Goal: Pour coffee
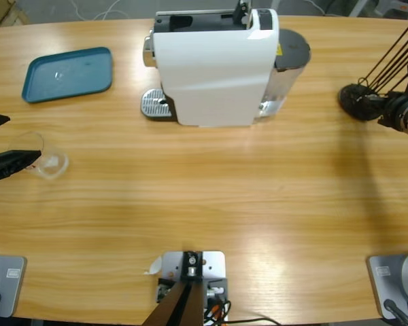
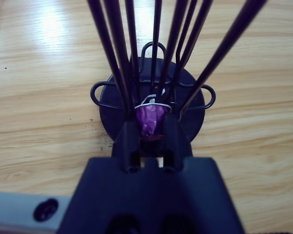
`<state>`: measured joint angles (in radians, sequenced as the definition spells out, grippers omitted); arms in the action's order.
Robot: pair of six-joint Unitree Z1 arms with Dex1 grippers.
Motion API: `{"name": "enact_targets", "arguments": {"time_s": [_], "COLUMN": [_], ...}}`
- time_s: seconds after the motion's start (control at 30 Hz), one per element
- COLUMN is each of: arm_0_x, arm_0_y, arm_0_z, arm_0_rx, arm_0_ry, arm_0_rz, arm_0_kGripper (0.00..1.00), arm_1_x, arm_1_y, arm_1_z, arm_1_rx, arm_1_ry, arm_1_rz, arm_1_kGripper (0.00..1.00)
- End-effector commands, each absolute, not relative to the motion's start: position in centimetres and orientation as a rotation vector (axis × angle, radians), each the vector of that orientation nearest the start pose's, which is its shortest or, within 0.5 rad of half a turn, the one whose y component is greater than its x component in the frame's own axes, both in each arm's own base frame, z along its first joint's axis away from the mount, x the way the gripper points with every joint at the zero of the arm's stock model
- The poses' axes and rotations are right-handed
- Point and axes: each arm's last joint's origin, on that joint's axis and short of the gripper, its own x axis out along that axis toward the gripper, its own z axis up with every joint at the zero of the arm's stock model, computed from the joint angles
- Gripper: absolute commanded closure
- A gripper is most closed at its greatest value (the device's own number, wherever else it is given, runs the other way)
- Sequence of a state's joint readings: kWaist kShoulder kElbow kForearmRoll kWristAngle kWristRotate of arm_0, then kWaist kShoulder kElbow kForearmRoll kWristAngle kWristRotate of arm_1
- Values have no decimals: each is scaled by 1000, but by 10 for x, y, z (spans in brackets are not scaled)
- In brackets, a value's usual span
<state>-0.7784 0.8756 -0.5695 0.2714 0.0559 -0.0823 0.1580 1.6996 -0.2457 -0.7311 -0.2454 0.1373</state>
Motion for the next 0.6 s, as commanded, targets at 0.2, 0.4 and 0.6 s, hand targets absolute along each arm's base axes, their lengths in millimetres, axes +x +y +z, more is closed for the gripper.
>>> {"name": "enact_targets", "arguments": {"time_s": [0.2,0.4,0.6], "arm_0_x": [68,68,69], "arm_0_y": [-63,-63,-63], "arm_0_z": [283,283,283], "arm_0_rx": [158,158,159], "arm_0_ry": [609,608,608], "arm_0_rz": [-668,-667,-667], "arm_0_kGripper": [18,18,18], "arm_1_x": [209,205,206], "arm_1_y": [19,18,18], "arm_1_z": [177,187,214], "arm_1_rx": [-20,-24,-28], "arm_1_ry": [639,633,594], "arm_1_rz": [-144,-142,-137], "arm_1_kGripper": [1000,1000,1000]}}
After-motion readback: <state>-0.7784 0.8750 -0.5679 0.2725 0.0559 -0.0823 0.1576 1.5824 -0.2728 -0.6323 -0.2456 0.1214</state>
